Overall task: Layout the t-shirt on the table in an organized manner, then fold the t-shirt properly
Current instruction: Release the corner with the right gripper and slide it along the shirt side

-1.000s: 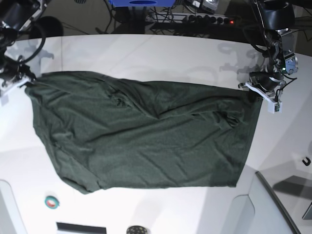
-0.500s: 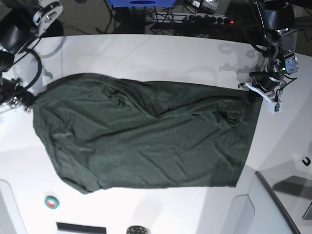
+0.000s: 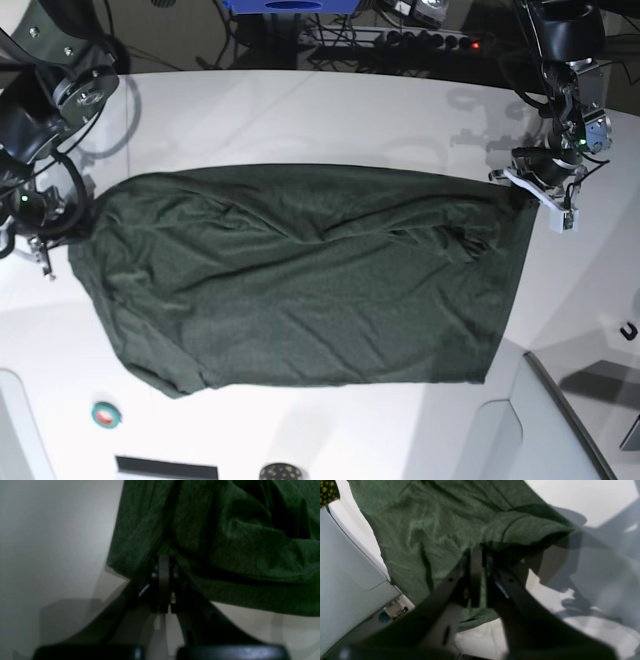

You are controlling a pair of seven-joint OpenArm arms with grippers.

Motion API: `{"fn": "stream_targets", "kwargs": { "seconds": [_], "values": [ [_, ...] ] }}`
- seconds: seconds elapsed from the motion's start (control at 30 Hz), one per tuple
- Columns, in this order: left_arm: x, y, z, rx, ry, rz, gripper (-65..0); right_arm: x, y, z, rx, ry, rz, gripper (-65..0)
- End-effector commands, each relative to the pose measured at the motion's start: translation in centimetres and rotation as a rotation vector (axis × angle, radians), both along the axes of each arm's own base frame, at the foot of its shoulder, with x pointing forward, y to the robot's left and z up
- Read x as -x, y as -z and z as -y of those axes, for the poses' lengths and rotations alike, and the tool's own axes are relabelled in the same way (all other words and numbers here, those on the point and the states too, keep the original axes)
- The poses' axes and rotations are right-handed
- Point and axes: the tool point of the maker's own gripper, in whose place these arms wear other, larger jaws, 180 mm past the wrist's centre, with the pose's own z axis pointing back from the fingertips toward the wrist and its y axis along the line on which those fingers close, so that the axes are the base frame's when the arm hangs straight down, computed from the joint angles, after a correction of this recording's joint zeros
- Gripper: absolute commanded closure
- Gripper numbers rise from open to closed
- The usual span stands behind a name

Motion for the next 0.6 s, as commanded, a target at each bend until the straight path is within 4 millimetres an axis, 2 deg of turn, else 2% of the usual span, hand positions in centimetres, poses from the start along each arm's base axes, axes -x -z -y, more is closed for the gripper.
{"fn": "stream_targets", "kwargs": {
  "seconds": [0.0,0.1,0.23,0.33,0.43,0.57],
  "values": [
    [0.1,-0.2,-0.8,-0.027,0.001,-0.014,0.0,-1.5,-2.3,1.9,0.053,0.020,0.064,-11.1],
    [0.1,-0.2,-0.8,-0.027,0.001,-0.014,0.0,0.0,-4.4,3.8,0.156,0.019,0.082,-17.7],
    [0.0,-0.4,-1.0,-0.034,0.005,-0.015,0.0,2.0,-5.8,2.5,0.307,-0.123,0.066,-20.9],
    [0.0,-0.5,-1.3,-0.038,0.002,-0.013,0.0,4.2,-4.2,0.8,0.319,-0.160,0.040,-20.9],
    [0.0,-0.5,-1.3,-0.040,0.002,-0.013,0.0,5.2,-2.6,-0.3,0.260,-0.159,0.136,-22.4],
    [0.4,-0.3,-1.3,-0.040,0.003,-0.022,0.0,5.8,-0.4,-1.8,0.176,-0.157,0.213,-34.4]
  ]
}}
